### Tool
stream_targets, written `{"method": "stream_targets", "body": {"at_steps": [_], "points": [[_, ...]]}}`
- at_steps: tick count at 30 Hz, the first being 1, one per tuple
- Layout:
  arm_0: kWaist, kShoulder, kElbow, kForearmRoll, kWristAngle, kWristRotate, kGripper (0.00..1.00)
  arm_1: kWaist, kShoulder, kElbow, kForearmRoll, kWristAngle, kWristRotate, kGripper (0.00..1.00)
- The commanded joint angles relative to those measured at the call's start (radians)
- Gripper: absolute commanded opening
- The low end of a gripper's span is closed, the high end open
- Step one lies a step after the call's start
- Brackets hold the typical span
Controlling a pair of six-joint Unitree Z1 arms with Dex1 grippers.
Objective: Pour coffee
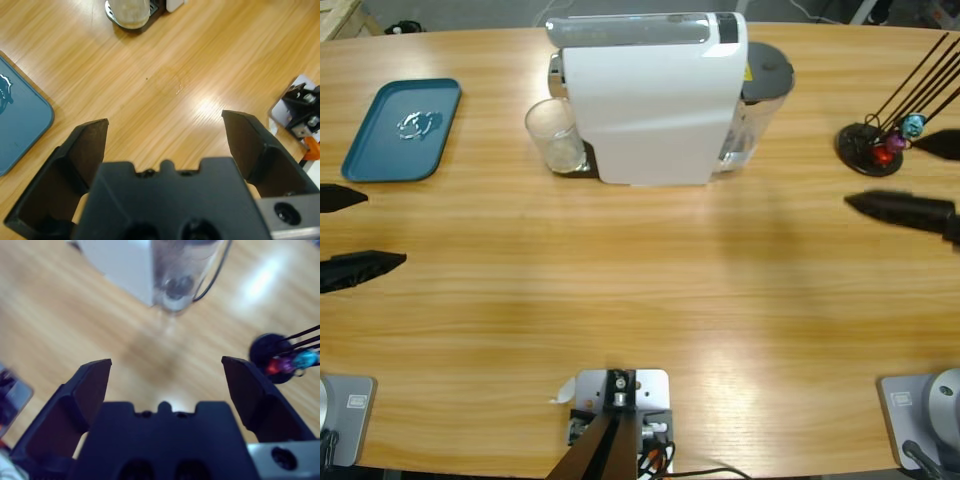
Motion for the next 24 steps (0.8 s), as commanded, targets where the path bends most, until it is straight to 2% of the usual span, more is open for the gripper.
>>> {"method": "stream_targets", "body": {"at_steps": [1, 5, 8, 24], "points": [[0.013, -0.002, -0.001, -0.007, -0.051, 0.021, 0.991, 0.011, -0.01, 0.047, -0.047, -0.028, -0.007, 1.0], [0.081, 0.071, -0.083, -0.04, -0.12, 0.089, 0.991, 0.011, -0.007, 0.057, -0.052, -0.03, -0.004, 1.0], [0.088, 0.132, -0.123, -0.071, -0.159, 0.084, 0.991, 0.011, -0.007, 0.066, -0.058, -0.033, -0.003, 1.0], [0.131, 0.18, -0.033, -0.105, -0.17, 0.138, 0.991, 0.011, 0.036, 0.096, -0.079, -0.056, 0.027, 1.0]]}}
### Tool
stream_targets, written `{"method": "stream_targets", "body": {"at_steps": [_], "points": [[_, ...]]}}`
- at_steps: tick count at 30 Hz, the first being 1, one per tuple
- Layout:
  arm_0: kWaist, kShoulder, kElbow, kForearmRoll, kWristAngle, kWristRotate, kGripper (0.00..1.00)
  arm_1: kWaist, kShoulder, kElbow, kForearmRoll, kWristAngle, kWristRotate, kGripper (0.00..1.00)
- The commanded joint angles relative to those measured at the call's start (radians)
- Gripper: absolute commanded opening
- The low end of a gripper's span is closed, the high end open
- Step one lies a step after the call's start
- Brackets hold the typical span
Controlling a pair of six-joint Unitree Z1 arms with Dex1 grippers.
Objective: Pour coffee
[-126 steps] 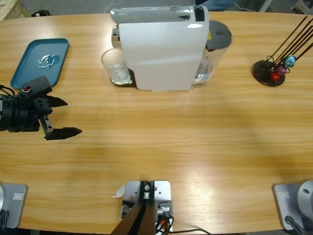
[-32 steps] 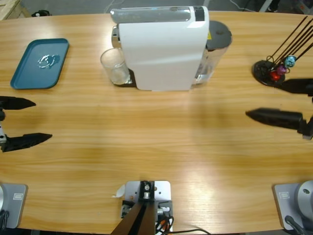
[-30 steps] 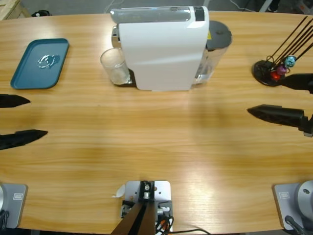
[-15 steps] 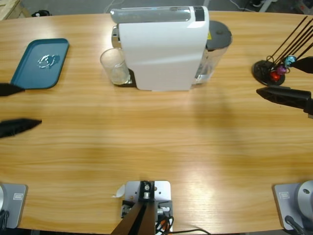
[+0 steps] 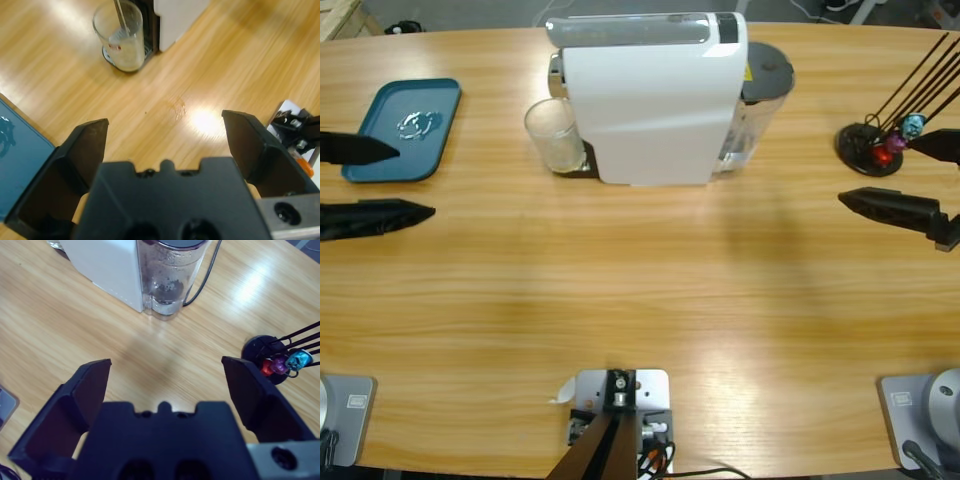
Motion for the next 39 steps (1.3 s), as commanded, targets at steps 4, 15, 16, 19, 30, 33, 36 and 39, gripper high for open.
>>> {"method": "stream_targets", "body": {"at_steps": [4, 15, 16, 19, 30, 33, 36, 39], "points": [[0.017, 0.037, 0.049, -0.035, -0.02, 0.033, 0.991, 0.011, 0.03, 0.036, -0.013, -0.029, 0.04, 1.0], [0.017, 0.033, 0.073, -0.048, -0.015, 0.04, 0.991, 0.011, 0.05, 0.043, -0.014, -0.026, 0.089, 1.0], [0.017, 0.033, 0.078, -0.048, -0.012, 0.046, 0.991, 0.011, 0.051, 0.049, -0.015, -0.027, 0.111, 1.0], [0.017, 0.027, 0.083, -0.048, -0.013, 0.049, 0.991, 0.011, 0.052, 0.052, -0.016, -0.035, 0.121, 1.0], [0.021, 0.039, 0.095, -0.057, -0.01, 0.058, 0.991, 0.011, 0.058, 0.052, -0.014, -0.035, 0.121, 1.0], [0.021, 0.039, 0.095, -0.057, -0.01, 0.057, 0.991, 0.011, 0.058, 0.052, -0.014, -0.035, 0.121, 1.0], [0.021, 0.039, 0.097, -0.057, -0.01, 0.056, 0.991, 0.011, 0.058, 0.052, -0.014, -0.035, 0.121, 1.0], [0.021, 0.04, 0.098, -0.057, -0.01, 0.056, 0.991, 0.011, 0.06, 0.052, -0.015, -0.035, 0.121, 1.0]]}}
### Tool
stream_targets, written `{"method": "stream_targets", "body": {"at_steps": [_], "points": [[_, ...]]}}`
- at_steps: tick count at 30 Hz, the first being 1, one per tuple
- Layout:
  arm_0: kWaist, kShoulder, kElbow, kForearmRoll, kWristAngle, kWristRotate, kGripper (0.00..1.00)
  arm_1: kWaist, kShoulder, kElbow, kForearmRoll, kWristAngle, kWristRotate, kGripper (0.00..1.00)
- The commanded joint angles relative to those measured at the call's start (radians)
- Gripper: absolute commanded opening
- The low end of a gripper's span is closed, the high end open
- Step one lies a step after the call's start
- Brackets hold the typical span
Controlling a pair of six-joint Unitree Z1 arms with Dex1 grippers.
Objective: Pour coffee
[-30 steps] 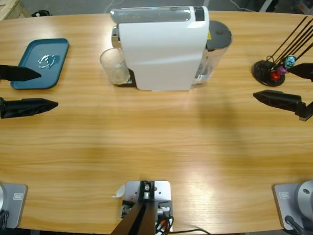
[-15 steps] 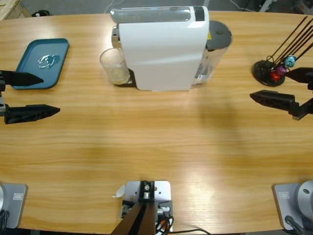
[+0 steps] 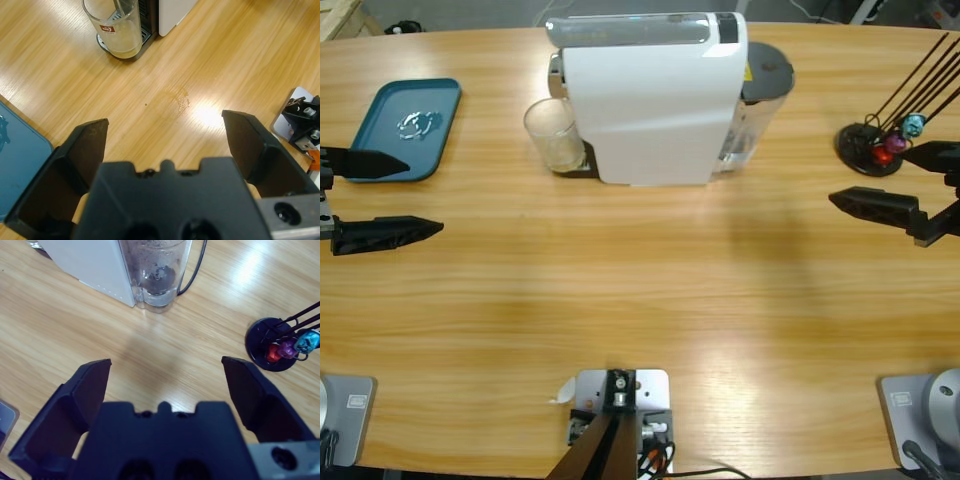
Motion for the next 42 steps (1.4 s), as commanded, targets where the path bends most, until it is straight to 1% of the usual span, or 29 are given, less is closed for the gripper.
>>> {"method": "stream_targets", "body": {"at_steps": [1, 42], "points": [[0.009, 0.03, 0.038, -0.012, -0.005, 0.011, 0.991, 0.011, 0.022, 0.032, -0.004, -0.013, 0.011, 1.0], [0.011, 0.043, 0.064, -0.027, -0.013, 0.005, 0.991, 0.011, 0.035, 0.03, -0.004, -0.011, 0.011, 1.0]]}}
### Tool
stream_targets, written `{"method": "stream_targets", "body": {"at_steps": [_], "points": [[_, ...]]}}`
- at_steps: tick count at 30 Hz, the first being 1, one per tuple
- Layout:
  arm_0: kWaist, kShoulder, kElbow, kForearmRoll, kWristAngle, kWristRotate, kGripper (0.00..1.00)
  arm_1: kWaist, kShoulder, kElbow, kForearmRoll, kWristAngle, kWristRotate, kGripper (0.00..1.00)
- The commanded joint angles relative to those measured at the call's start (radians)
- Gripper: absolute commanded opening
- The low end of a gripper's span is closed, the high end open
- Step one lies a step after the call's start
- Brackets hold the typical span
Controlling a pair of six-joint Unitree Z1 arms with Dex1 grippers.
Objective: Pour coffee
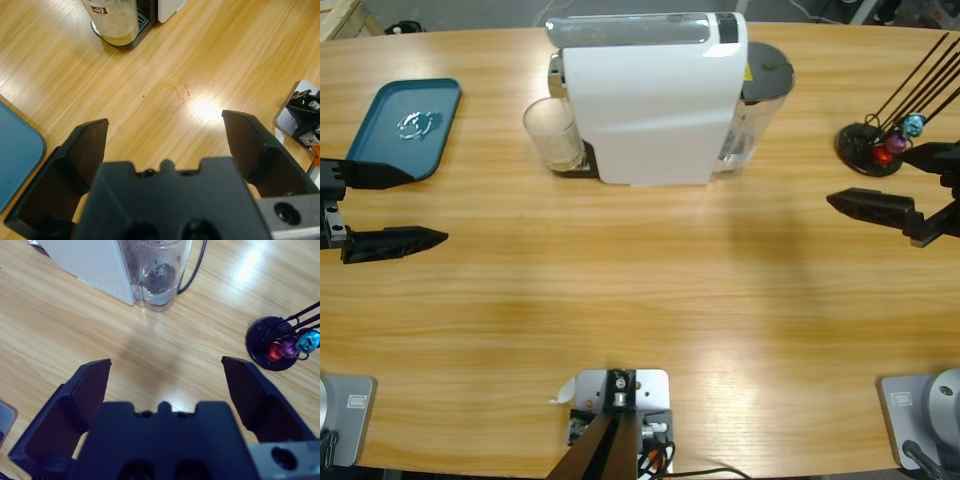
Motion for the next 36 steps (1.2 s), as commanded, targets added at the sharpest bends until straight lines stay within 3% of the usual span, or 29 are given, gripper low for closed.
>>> {"method": "stream_targets", "body": {"at_steps": [1, 36], "points": [[0.007, 0.027, 0.037, -0.019, -0.013, 0.005, 0.991, 0.011, 0.024, 0.03, -0.005, -0.011, 0.011, 1.0], [0.007, 0.052, 0.052, -0.074, -0.056, 0.004, 0.991, 0.011, 0.028, 0.032, -0.007, -0.008, 0.018, 1.0]]}}
